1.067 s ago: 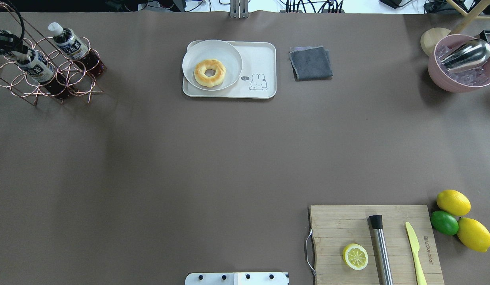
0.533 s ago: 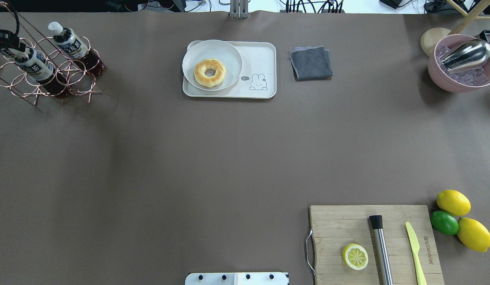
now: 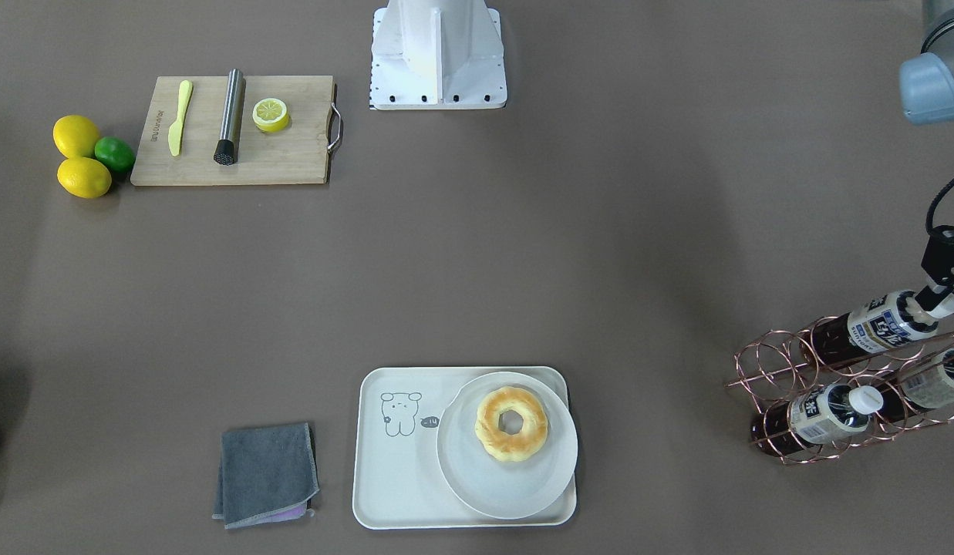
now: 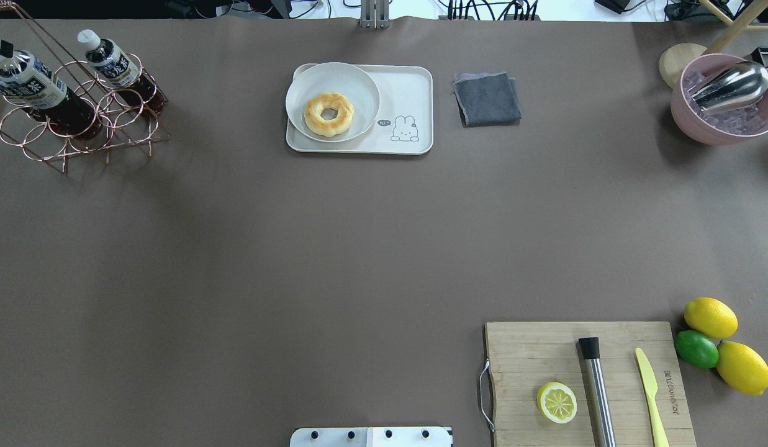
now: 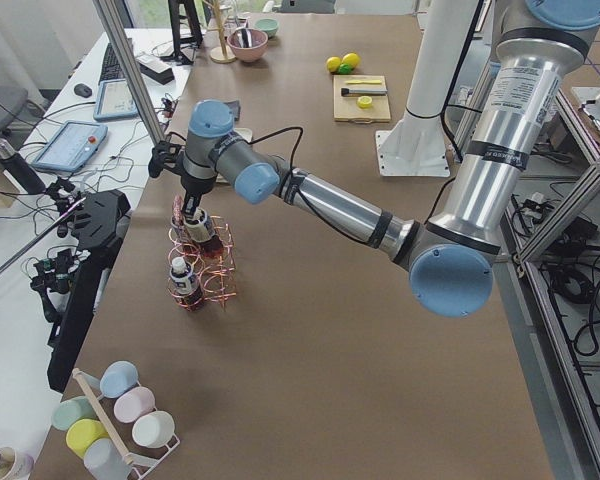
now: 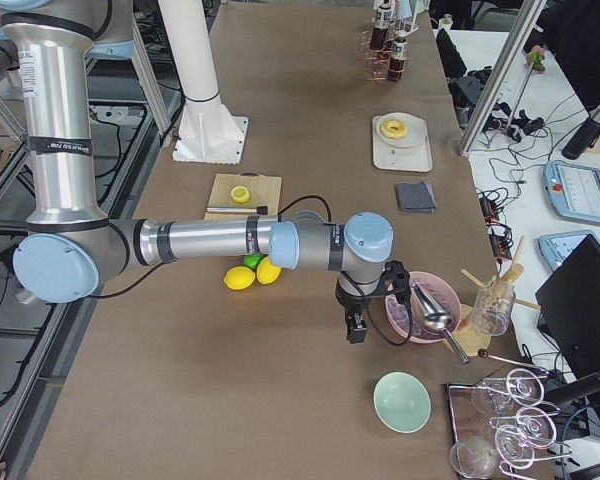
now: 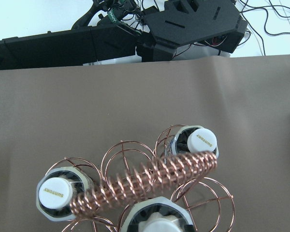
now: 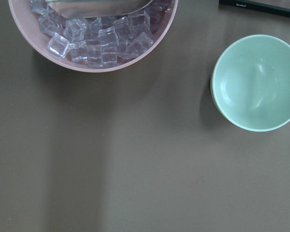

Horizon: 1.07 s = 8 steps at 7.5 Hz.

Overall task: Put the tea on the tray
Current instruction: 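Grasp the tea bottle with the left gripper and lift it from the rack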

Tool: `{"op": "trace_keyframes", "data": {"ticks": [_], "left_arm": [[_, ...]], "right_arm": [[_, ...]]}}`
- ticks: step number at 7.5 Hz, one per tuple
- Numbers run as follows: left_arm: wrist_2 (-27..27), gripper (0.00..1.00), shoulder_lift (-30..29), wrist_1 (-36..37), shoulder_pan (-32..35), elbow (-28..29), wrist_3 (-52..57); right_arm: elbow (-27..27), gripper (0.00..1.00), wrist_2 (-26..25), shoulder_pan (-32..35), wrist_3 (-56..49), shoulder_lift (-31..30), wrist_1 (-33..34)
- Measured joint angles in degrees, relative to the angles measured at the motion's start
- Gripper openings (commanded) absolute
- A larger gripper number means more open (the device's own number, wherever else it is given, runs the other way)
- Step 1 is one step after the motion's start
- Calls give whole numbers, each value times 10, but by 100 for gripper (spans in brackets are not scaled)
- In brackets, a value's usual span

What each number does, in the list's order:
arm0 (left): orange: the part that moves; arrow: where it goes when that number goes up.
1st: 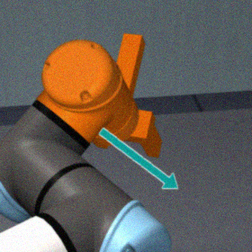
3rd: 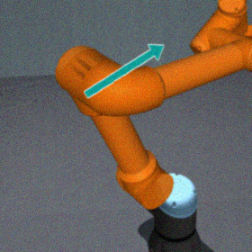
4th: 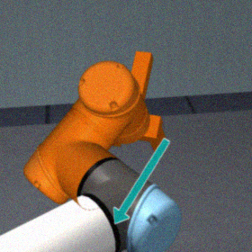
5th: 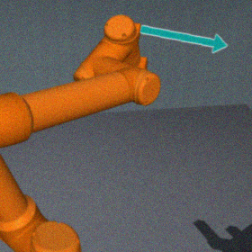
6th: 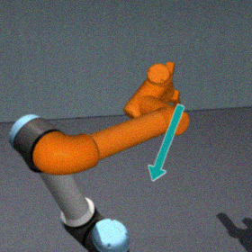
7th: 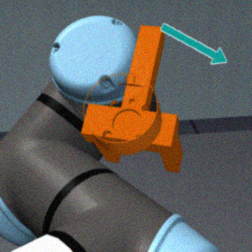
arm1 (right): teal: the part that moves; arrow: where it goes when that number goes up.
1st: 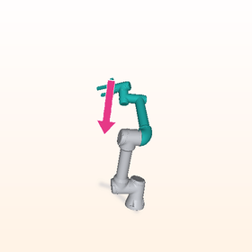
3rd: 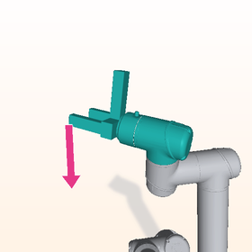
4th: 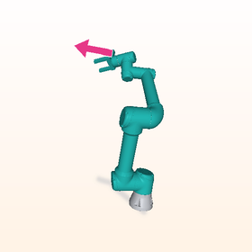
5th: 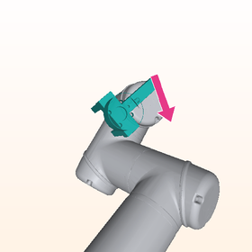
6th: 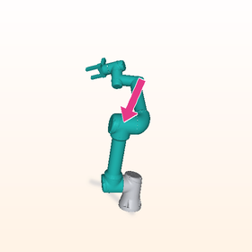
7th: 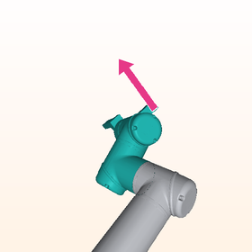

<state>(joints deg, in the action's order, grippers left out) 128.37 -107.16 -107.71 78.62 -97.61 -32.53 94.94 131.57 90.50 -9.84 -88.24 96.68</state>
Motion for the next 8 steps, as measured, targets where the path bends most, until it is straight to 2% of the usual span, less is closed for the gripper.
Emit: {"op": "trace_keyframes", "data": {"ticks": [3,8], "left_arm": [[2,0,-45,81,28,-20,13],[0,0,-41,173,11,-137,1]], "right_arm": [[-3,100,0,0,0,-1,0],[-8,100,0,0,0,-6,0]]}}
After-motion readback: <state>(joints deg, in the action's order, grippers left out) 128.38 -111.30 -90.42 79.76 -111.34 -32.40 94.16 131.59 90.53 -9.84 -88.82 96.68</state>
